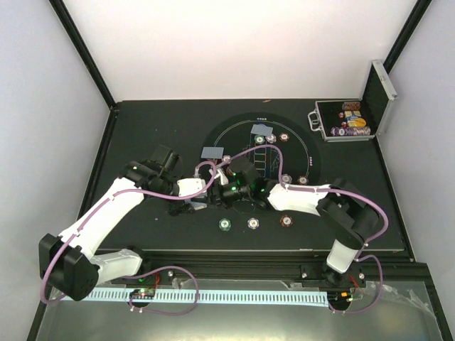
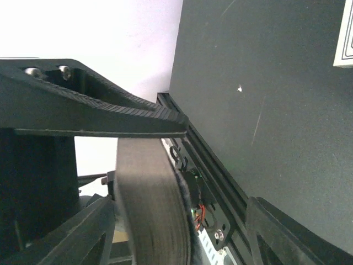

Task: Distribute texas hold em gaming equipment

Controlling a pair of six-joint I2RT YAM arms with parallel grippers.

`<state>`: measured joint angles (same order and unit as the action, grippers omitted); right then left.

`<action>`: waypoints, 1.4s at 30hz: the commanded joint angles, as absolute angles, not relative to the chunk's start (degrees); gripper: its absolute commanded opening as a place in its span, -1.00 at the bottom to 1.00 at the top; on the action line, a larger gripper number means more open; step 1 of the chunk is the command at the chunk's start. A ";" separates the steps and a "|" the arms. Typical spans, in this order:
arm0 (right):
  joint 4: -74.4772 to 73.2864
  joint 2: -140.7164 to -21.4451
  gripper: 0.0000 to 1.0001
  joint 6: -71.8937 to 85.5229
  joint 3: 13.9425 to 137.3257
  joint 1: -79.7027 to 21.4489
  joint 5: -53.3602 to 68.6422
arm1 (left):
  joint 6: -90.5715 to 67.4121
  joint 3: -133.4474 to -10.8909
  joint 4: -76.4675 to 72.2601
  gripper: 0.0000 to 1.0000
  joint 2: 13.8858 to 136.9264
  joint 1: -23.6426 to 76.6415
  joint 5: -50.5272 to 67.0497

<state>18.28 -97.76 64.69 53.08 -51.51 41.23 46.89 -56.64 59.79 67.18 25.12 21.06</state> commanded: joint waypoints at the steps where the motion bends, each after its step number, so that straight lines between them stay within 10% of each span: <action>1: 22.55 -100.76 0.32 65.78 55.38 -51.94 43.96 | 47.76 -58.37 60.53 -0.97 66.45 24.95 22.13; 42: 11.81 -90.01 -0.93 58.37 48.70 -43.96 41.92 | 47.88 -57.62 59.94 -0.97 65.94 24.96 21.14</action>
